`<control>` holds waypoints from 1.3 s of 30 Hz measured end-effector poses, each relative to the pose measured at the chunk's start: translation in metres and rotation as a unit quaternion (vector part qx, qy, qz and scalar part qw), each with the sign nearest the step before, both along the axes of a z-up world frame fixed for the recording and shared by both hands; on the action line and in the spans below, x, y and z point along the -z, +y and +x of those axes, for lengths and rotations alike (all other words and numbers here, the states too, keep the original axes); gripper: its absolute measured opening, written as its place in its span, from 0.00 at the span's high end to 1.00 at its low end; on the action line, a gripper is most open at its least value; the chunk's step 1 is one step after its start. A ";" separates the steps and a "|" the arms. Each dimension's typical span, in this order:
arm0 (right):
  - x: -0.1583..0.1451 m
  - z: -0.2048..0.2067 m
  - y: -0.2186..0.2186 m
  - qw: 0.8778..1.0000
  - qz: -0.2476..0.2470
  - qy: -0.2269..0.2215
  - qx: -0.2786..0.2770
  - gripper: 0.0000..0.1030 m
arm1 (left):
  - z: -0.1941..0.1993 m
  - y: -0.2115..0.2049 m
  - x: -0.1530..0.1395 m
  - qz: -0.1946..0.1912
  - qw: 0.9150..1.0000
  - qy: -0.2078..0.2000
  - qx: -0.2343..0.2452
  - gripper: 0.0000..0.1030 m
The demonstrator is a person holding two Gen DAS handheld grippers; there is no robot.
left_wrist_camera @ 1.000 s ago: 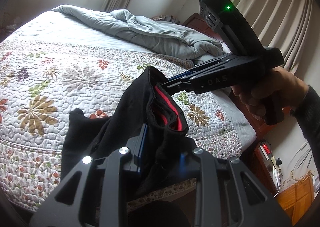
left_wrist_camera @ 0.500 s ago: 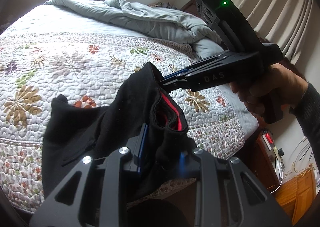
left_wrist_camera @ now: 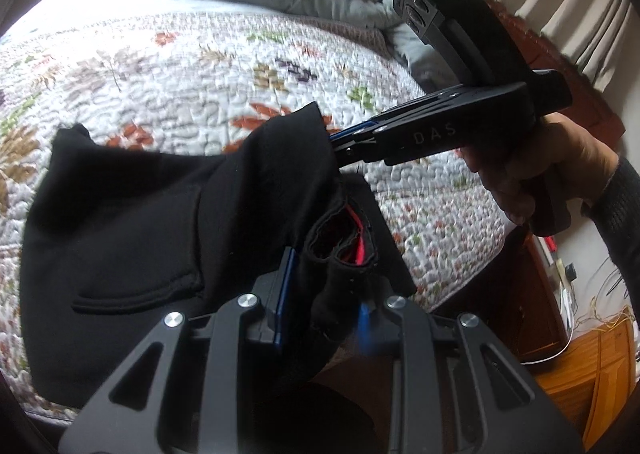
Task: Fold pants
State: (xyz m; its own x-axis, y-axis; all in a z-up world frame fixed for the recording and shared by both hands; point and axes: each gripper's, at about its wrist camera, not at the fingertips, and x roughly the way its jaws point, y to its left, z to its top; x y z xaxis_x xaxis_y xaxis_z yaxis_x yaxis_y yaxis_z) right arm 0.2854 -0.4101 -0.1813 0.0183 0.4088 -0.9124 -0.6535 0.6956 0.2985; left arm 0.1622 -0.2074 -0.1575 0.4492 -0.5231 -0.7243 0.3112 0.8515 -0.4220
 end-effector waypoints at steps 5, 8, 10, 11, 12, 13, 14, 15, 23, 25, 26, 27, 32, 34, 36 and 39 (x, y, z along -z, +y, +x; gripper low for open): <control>0.018 -0.002 -0.012 1.000 0.016 0.015 0.014 0.78 | 0.002 -0.008 0.014 0.009 1.000 0.014 0.011 0.75; 0.024 -0.004 -0.022 0.999 0.033 0.025 0.031 0.77 | 0.001 -0.009 0.021 0.012 1.000 0.021 0.017 0.75; 0.027 -0.005 -0.032 0.997 0.048 0.037 0.052 0.72 | 0.001 -0.010 0.023 0.014 0.999 0.022 0.020 0.74; 0.029 -0.006 -0.038 0.995 0.059 0.045 0.065 0.71 | 0.000 -0.011 0.024 0.015 0.999 0.023 0.022 0.74; 0.033 -0.008 -0.048 0.991 0.081 0.065 0.087 0.70 | -0.001 -0.011 0.025 0.015 0.999 0.023 0.024 0.73; 0.036 -0.009 -0.057 0.987 0.095 0.079 0.107 0.69 | 0.000 -0.011 0.026 0.013 0.999 0.027 0.027 0.72; 0.039 -0.010 -0.067 0.981 0.111 0.091 0.129 0.64 | 0.001 -0.009 0.028 0.007 0.999 0.034 0.031 0.70; 0.042 -0.014 -0.082 0.972 0.134 0.105 0.162 0.51 | 0.002 -0.008 0.029 0.001 0.999 0.038 0.034 0.70; 0.045 -0.062 -0.119 0.888 0.333 0.158 0.273 0.21 | -0.013 0.028 0.014 -0.090 0.992 0.061 0.068 0.20; 0.058 -0.068 -0.110 0.886 0.329 0.168 0.281 0.21 | -0.019 0.047 0.010 -0.093 0.992 0.056 0.064 0.19; 0.065 -0.070 -0.105 0.885 0.323 0.174 0.285 0.21 | -0.019 0.055 0.008 -0.093 0.992 0.054 0.059 0.19; 0.072 -0.070 -0.101 0.883 0.321 0.181 0.289 0.21 | -0.019 0.069 0.007 -0.091 0.993 0.051 0.046 0.19; 0.079 -0.068 -0.080 0.883 0.319 0.189 0.287 0.13 | -0.008 0.147 0.009 -0.071 0.996 0.044 -0.039 0.16; 0.079 -0.065 -0.073 0.882 0.319 0.191 0.288 0.11 | -0.003 0.174 0.016 -0.060 0.995 0.047 -0.070 0.16; 0.081 -0.062 -0.063 0.885 0.315 0.188 0.285 0.11 | 0.002 0.197 0.024 -0.051 0.992 0.054 -0.102 0.16; 0.076 -0.064 -0.058 0.883 0.325 0.187 0.282 0.11 | 0.008 0.223 0.035 -0.053 0.987 0.069 -0.138 0.16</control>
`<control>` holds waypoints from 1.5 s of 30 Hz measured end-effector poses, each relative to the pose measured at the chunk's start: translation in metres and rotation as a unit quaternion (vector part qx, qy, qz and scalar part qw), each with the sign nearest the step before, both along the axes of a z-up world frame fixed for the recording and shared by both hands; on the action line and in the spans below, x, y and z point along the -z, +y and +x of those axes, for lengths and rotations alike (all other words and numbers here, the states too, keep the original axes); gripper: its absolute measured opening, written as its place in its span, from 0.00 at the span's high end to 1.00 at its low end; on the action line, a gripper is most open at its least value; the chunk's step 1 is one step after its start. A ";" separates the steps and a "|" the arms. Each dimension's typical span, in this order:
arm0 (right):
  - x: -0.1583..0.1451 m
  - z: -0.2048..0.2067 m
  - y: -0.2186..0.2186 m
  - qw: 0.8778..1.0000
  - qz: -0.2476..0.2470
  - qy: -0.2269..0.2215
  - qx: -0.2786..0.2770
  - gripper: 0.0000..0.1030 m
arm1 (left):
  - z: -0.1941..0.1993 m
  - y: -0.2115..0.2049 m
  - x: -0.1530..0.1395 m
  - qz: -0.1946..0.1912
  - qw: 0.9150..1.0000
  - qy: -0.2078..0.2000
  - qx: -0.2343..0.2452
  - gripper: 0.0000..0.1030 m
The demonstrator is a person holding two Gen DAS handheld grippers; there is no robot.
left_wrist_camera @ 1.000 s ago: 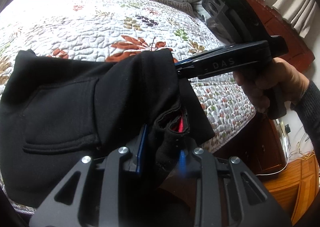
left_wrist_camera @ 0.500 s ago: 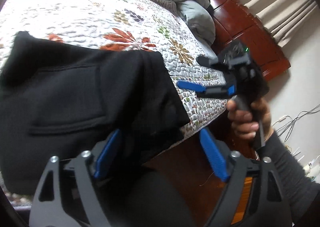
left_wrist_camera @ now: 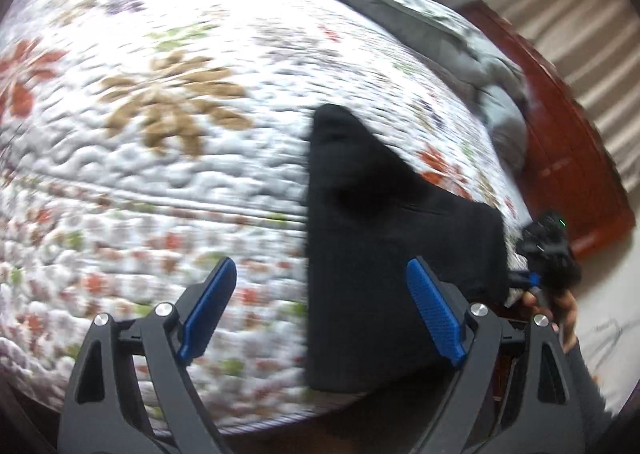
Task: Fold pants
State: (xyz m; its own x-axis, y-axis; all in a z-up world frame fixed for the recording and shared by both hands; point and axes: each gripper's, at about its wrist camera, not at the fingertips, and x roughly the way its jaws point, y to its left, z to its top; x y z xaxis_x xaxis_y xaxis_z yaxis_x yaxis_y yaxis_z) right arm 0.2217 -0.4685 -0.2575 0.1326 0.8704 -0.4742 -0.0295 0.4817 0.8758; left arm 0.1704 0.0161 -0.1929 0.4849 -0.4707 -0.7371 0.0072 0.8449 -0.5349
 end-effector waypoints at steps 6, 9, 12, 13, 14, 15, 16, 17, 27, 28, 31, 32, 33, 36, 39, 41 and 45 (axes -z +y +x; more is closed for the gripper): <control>0.004 0.004 0.012 1.000 -0.005 0.021 -0.013 0.43 | 0.007 0.008 0.013 0.007 1.000 0.010 -0.004 0.16; 0.011 0.008 0.028 0.999 -0.024 0.033 -0.034 0.58 | 0.009 0.003 0.022 0.018 1.000 0.016 0.002 0.16; 0.005 0.010 0.028 0.999 -0.022 0.023 -0.028 0.81 | 0.010 0.001 0.021 0.018 1.000 0.013 0.004 0.16; 0.000 0.008 0.028 0.999 -0.029 0.014 -0.028 0.83 | 0.010 0.002 0.020 0.018 1.000 0.011 0.004 0.16; -0.004 0.007 0.029 0.999 -0.033 0.009 -0.029 0.83 | 0.010 0.002 0.019 0.018 1.000 0.009 0.003 0.16; -0.011 0.007 0.036 0.999 -0.042 0.002 -0.031 0.84 | 0.010 0.003 0.017 0.018 1.000 0.007 0.001 0.16; -0.017 0.006 0.037 0.998 -0.049 -0.005 -0.033 0.84 | 0.010 0.003 0.017 0.019 1.000 0.006 0.000 0.16; -0.026 0.005 0.039 0.998 -0.056 -0.015 -0.035 0.84 | 0.011 0.004 0.016 0.019 1.000 0.006 0.000 0.16; -0.080 -0.005 -0.009 0.992 -0.107 -0.070 0.003 0.85 | 0.013 -0.011 0.009 0.018 1.000 -0.003 0.014 0.16; -0.078 -0.007 -0.016 0.992 -0.108 -0.067 0.009 0.85 | 0.013 -0.014 0.008 0.016 1.000 -0.004 0.016 0.16; -0.061 -0.014 -0.032 0.993 -0.104 -0.054 0.026 0.85 | 0.013 -0.024 0.005 0.014 0.999 -0.010 0.027 0.16; -0.056 -0.016 -0.033 0.993 -0.103 -0.050 0.029 0.85 | 0.012 -0.027 0.004 0.014 0.999 -0.013 0.031 0.16; -0.046 -0.017 -0.037 0.994 -0.098 -0.044 0.035 0.85 | 0.012 -0.032 0.001 0.013 0.999 -0.020 0.039 0.16; -0.021 -0.016 -0.051 0.995 -0.085 -0.035 0.047 0.85 | 0.013 -0.044 -0.005 0.011 0.998 -0.035 0.060 0.16; 0.002 -0.014 -0.066 0.996 -0.065 -0.024 0.061 0.84 | 0.013 -0.056 -0.014 -0.004 0.995 -0.054 0.085 0.16; 0.018 -0.014 -0.072 0.996 -0.050 -0.016 0.067 0.84 | 0.013 -0.063 -0.019 -0.013 0.993 -0.065 0.100 0.16; 0.036 -0.015 -0.078 0.997 -0.014 -0.016 0.074 0.81 | 0.014 -0.082 -0.024 -0.021 0.987 -0.084 0.134 0.16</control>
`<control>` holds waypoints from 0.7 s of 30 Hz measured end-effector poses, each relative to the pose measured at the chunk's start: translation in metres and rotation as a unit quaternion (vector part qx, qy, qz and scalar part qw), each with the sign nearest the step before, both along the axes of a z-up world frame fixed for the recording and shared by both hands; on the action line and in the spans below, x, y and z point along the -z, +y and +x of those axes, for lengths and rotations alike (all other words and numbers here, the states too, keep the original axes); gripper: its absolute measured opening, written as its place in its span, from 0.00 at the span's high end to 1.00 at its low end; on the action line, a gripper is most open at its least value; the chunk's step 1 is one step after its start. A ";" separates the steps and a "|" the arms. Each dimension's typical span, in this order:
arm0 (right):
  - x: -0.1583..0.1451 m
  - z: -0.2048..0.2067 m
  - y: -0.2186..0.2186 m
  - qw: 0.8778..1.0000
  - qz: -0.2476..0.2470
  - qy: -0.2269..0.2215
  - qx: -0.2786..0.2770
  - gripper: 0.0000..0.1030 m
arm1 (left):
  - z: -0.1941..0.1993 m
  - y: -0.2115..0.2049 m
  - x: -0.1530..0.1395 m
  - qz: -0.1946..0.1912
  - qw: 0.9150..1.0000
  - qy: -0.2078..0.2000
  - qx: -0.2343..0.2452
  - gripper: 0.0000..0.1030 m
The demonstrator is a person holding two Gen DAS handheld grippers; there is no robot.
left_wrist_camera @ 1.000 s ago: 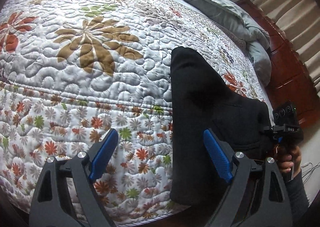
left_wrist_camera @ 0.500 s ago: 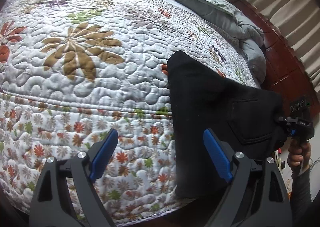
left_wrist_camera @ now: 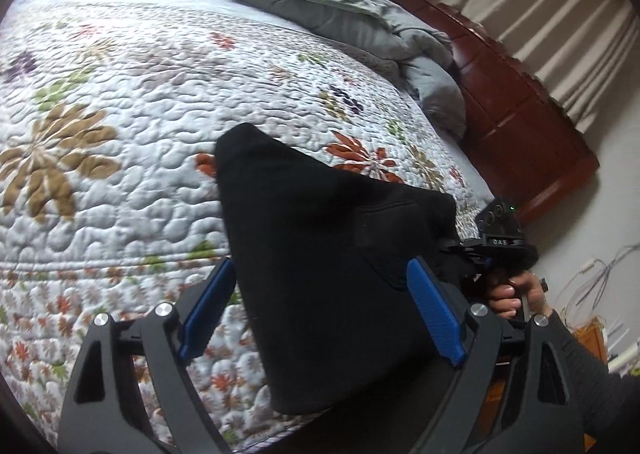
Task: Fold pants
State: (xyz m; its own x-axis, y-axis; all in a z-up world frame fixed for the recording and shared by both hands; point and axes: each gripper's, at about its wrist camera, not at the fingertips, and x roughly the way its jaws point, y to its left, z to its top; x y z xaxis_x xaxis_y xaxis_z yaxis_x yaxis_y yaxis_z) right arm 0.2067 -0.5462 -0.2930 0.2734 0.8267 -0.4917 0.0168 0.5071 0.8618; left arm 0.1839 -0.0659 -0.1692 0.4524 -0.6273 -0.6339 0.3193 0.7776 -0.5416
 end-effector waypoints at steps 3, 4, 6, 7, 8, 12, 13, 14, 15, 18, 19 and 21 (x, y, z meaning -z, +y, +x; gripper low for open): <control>-0.009 -0.002 -0.007 1.000 -0.007 -0.002 -0.002 0.72 | 0.000 -0.008 -0.003 -0.006 1.000 -0.005 0.015 0.16; -0.018 -0.004 -0.011 1.000 -0.020 -0.008 0.003 0.68 | 0.001 -0.009 -0.004 -0.010 1.000 -0.007 0.019 0.16; -0.040 -0.006 -0.025 0.999 -0.036 -0.027 0.019 0.62 | 0.004 -0.009 -0.008 -0.019 0.999 -0.010 0.026 0.16; -0.052 -0.006 -0.030 0.998 -0.041 -0.037 0.026 0.62 | 0.006 -0.007 -0.010 -0.025 0.999 -0.011 0.030 0.16; -0.064 -0.006 -0.036 0.997 -0.051 -0.051 0.036 0.62 | 0.010 -0.007 -0.011 -0.029 0.999 -0.010 0.033 0.16; -0.114 0.003 -0.036 0.992 -0.049 -0.115 0.032 0.63 | 0.032 -0.011 -0.016 -0.038 0.998 -0.002 0.047 0.15; -0.118 0.008 -0.028 0.991 -0.057 -0.123 0.019 0.63 | 0.040 -0.015 -0.015 -0.038 0.998 0.001 0.053 0.15; -0.117 0.013 -0.019 0.990 -0.064 -0.123 0.008 0.63 | 0.046 -0.017 -0.014 -0.039 0.998 0.004 0.058 0.15; -0.111 0.023 -0.009 0.991 -0.063 -0.115 -0.004 0.64 | 0.056 -0.021 -0.010 -0.041 0.997 0.013 0.062 0.15; -0.076 0.039 0.005 0.995 -0.060 -0.081 -0.021 0.67 | 0.080 -0.029 0.006 -0.035 0.997 0.039 0.062 0.15; -0.066 0.041 0.006 0.995 -0.061 -0.073 -0.022 0.75 | 0.087 -0.030 0.013 -0.025 0.997 0.045 0.057 0.17; -0.044 0.047 -0.002 0.997 -0.056 -0.057 -0.013 0.92 | 0.096 -0.031 0.023 -0.014 0.997 0.049 0.055 0.22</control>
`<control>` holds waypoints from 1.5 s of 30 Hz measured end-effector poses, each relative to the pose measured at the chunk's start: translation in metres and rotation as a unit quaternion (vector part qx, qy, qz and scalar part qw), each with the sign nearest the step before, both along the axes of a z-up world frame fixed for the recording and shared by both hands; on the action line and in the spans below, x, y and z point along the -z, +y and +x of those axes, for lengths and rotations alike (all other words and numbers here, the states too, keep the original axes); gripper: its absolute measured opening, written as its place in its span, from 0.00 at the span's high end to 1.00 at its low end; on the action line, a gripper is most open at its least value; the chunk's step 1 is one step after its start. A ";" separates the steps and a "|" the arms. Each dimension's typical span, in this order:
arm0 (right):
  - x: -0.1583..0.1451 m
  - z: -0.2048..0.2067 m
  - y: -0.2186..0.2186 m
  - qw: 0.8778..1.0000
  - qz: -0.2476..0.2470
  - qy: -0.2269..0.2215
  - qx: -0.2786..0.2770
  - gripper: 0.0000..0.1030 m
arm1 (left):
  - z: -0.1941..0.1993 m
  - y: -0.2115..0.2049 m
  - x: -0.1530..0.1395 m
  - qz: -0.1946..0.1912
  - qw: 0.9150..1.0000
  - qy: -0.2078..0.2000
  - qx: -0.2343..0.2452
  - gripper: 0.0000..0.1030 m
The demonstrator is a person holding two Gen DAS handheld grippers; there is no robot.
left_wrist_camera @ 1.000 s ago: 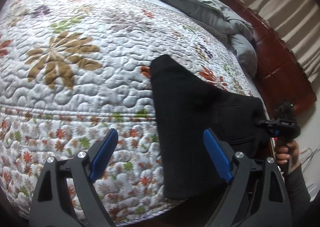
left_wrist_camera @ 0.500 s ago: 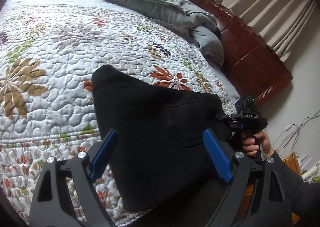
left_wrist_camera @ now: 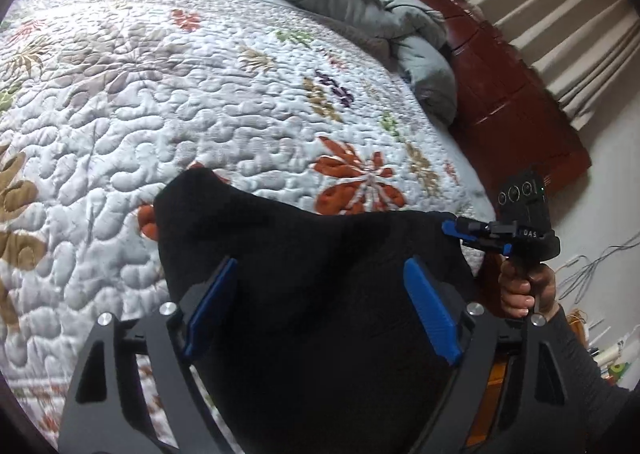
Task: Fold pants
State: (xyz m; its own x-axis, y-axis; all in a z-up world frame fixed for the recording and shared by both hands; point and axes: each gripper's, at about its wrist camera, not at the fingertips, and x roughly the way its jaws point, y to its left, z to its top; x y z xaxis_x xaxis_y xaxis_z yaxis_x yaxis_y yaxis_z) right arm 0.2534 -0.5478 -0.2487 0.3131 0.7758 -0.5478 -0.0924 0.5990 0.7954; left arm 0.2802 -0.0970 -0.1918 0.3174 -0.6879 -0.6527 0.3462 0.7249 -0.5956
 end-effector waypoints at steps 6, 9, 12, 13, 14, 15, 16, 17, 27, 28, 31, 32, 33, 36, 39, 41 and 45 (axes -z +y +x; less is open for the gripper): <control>0.039 0.000 -0.021 0.999 0.040 0.022 0.004 1.00 | 0.010 -0.003 0.020 0.003 1.000 0.004 0.007 0.25; 0.033 -0.003 -0.023 0.999 0.040 0.019 0.003 1.00 | 0.009 0.002 0.017 -0.006 1.000 0.003 0.004 0.25; 0.006 -0.015 -0.024 1.000 0.025 -0.003 0.005 0.95 | -0.002 0.005 -0.004 0.011 1.000 -0.016 -0.002 0.21; -0.006 -0.022 -0.025 1.000 0.025 -0.013 0.007 0.87 | -0.011 0.009 -0.015 0.015 0.999 -0.033 -0.007 0.20; -0.020 -0.033 -0.027 0.999 0.029 -0.028 0.008 0.85 | -0.019 0.012 -0.023 0.015 0.999 -0.046 -0.008 0.17; -0.030 -0.040 -0.026 0.999 0.030 -0.037 0.005 0.84 | -0.033 0.017 -0.035 0.014 0.998 -0.065 -0.008 0.17; -0.039 -0.051 -0.024 0.999 0.030 -0.045 -0.001 0.84 | -0.044 0.020 -0.043 0.013 0.997 -0.073 -0.007 0.17; -0.047 -0.061 -0.019 0.998 0.031 -0.052 -0.009 0.84 | -0.053 0.023 -0.047 0.008 0.997 -0.077 -0.003 0.17; 0.011 -0.113 0.009 0.999 -0.009 -0.006 -0.049 1.00 | -0.118 0.015 0.001 -0.003 0.999 -0.015 0.044 0.19; 0.017 -0.113 0.002 0.999 -0.005 -0.002 -0.037 1.00 | -0.117 0.014 0.007 0.000 0.999 -0.013 0.042 0.19; 0.019 -0.111 -0.016 1.000 0.014 0.002 -0.015 1.00 | -0.115 0.013 0.013 -0.004 0.999 -0.007 0.040 0.20; 0.013 -0.111 -0.021 1.000 0.015 0.000 -0.009 1.00 | -0.115 0.015 0.008 -0.007 0.999 -0.007 0.040 0.21; 0.007 -0.112 -0.030 1.000 0.024 -0.002 0.000 0.94 | -0.115 0.018 0.003 -0.007 0.999 -0.008 0.039 0.20; -0.007 -0.106 -0.057 0.999 0.029 0.004 0.043 0.44 | -0.112 0.035 -0.017 -0.016 0.999 -0.026 0.030 0.11; -0.005 -0.093 -0.063 0.997 0.048 0.026 0.052 0.21 | -0.092 0.055 -0.011 -0.024 1.000 0.008 0.012 0.08; 0.003 -0.080 -0.057 0.997 0.053 0.050 0.039 0.18 | -0.078 0.063 0.001 -0.033 0.998 0.049 -0.001 0.08; 0.020 -0.056 -0.032 0.996 0.042 0.082 0.012 0.18 | -0.049 0.073 0.034 -0.060 0.988 0.144 -0.019 0.07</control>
